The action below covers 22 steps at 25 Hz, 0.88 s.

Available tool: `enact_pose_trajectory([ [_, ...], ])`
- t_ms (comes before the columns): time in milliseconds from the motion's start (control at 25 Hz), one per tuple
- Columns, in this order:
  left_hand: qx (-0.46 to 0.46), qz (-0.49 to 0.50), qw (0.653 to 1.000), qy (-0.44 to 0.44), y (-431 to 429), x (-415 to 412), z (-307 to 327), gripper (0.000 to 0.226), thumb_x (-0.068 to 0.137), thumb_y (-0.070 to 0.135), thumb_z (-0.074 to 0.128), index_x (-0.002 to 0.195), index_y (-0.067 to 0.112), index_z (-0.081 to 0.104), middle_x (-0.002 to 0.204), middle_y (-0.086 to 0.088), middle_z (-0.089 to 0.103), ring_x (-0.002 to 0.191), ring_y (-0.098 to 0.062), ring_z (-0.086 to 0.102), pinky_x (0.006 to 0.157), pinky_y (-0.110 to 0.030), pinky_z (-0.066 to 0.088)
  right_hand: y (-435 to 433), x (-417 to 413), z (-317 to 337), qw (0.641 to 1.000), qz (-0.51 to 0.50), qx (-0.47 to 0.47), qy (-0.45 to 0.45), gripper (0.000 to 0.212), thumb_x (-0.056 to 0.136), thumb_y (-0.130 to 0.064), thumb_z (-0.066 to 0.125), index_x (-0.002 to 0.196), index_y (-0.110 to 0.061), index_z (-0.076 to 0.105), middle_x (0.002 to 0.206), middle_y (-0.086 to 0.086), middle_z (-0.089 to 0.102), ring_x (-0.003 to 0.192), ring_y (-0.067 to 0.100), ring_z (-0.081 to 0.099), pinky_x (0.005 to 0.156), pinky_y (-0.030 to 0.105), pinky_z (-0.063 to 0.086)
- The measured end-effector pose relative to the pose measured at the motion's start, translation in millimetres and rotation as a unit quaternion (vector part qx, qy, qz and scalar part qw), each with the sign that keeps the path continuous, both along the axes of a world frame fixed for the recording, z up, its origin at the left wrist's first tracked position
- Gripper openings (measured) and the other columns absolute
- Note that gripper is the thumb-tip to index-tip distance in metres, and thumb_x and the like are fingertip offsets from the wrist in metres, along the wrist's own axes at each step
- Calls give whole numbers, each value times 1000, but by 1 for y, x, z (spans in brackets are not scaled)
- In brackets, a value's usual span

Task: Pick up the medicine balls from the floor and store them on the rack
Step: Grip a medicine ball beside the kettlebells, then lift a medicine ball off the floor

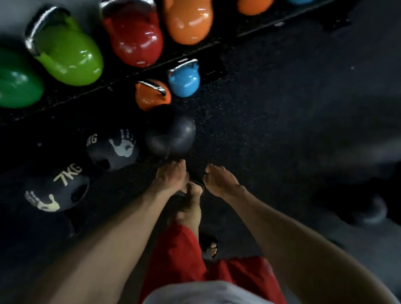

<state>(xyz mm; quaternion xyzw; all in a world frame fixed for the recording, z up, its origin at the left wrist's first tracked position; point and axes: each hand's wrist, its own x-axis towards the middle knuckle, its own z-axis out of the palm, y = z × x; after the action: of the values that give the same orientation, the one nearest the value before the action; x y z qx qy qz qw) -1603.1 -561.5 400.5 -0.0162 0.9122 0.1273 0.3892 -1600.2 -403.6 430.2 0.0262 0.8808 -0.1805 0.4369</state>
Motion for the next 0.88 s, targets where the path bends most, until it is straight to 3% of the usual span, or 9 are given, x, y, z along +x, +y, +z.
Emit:
enact_pose_trajectory([
  [160,-33,-187,982,-18,95,64,65,34,101,34,46,126,12,53,127,-15,60,116,-33,60,90,-42,47,99,109,57,992,-124,3,39,30,104,-25,42,126,-12,56,114,13,66,98,30,66,77,40,54],
  [280,-35,-308,951,-18,174,117,97,38,100,36,45,129,13,52,132,-14,59,120,-34,58,98,-45,48,166,203,85,971,-227,18,69,31,104,-24,41,126,-11,57,116,13,67,100,31,67,74,37,52],
  [400,-21,-409,912,-9,248,163,121,37,101,36,46,130,13,53,133,-14,59,121,-33,58,98,-44,47,216,285,103,945,-318,34,74,31,101,-23,41,123,-11,59,119,14,67,105,33,67,81,41,55],
  [680,-5,-556,831,-21,380,241,138,35,101,35,47,129,16,53,128,-12,61,116,-30,60,94,-44,49,300,401,110,898,-435,40,51,26,100,-23,45,114,-9,62,115,15,69,104,33,67,72,34,46],
  [880,-44,-586,807,-52,454,258,114,36,101,35,46,131,17,53,131,-11,60,118,-29,59,96,-42,48,360,437,103,881,-470,41,34,32,102,-26,42,115,-5,63,117,21,68,109,38,66,80,38,52],
])
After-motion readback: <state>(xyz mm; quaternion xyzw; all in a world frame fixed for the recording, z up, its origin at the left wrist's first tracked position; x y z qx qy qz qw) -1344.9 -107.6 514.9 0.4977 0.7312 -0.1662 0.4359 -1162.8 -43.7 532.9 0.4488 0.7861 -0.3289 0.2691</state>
